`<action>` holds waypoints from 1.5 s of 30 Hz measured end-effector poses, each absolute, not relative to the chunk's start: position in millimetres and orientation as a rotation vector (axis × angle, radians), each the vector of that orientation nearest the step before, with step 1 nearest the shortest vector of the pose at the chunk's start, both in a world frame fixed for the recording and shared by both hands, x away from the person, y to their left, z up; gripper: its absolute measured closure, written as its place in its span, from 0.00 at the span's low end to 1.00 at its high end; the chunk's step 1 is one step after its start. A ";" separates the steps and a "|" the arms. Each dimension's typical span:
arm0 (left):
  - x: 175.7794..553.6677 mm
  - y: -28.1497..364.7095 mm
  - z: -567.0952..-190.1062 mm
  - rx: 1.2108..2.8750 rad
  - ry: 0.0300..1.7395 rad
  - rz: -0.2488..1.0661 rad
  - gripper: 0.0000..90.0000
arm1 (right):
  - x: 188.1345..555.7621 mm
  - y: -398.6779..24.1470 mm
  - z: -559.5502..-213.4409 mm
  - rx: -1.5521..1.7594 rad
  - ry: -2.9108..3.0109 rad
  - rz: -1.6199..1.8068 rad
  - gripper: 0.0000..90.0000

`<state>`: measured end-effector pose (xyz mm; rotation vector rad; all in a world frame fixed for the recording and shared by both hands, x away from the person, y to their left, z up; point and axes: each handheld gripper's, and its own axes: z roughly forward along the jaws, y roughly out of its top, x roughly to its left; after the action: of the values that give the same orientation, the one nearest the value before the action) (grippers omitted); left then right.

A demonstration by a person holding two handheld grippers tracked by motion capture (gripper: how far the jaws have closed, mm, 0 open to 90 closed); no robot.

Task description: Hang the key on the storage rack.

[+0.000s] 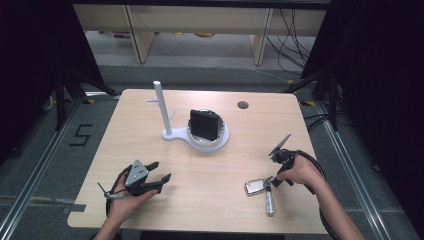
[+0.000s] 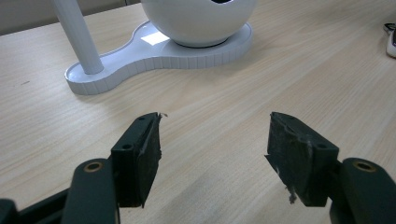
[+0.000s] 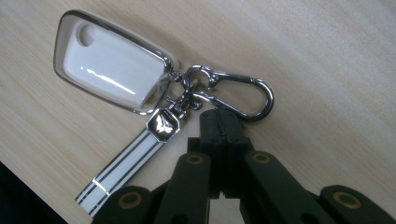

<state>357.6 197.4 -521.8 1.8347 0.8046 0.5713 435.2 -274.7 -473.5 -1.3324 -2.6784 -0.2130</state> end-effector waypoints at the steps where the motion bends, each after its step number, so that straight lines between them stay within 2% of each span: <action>1: 357.3 197.4 -521.6 1.838 0.807 0.573 0.38 | 434.8 -273.3 -472.9 -1.337 -2.668 -0.217 1.00; 7: 357.6 197.5 -521.9 1.833 0.802 0.568 0.38 | 440.1 -274.5 -472.6 -1.357 -2.669 -0.234 0.99; 18: 357.4 197.4 -522.0 1.834 0.801 0.569 0.38 | 445.8 -276.8 -468.3 -1.829 -2.362 -0.346 0.73; 32: 357.2 197.2 -522.1 1.834 0.799 0.571 0.38 | 449.6 -274.9 -469.4 -1.958 -2.278 -0.294 0.85; 38: 357.0 197.3 -522.1 1.836 0.798 0.571 0.38 | 451.2 -272.1 -468.1 -2.014 -2.215 -0.221 0.86; 41: 357.0 197.2 -522.1 1.836 0.798 0.569 0.38 | 449.7 -277.8 -473.1 -1.931 -2.328 -0.271 0.86; 45: 356.9 197.0 -522.1 1.838 0.796 0.570 0.38 | 448.2 -273.8 -475.1 -1.976 -2.306 -0.291 0.86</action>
<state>356.9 197.0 -522.1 1.8380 0.7959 0.5696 448.2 -273.8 -475.1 -1.9762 -2.3056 -0.2908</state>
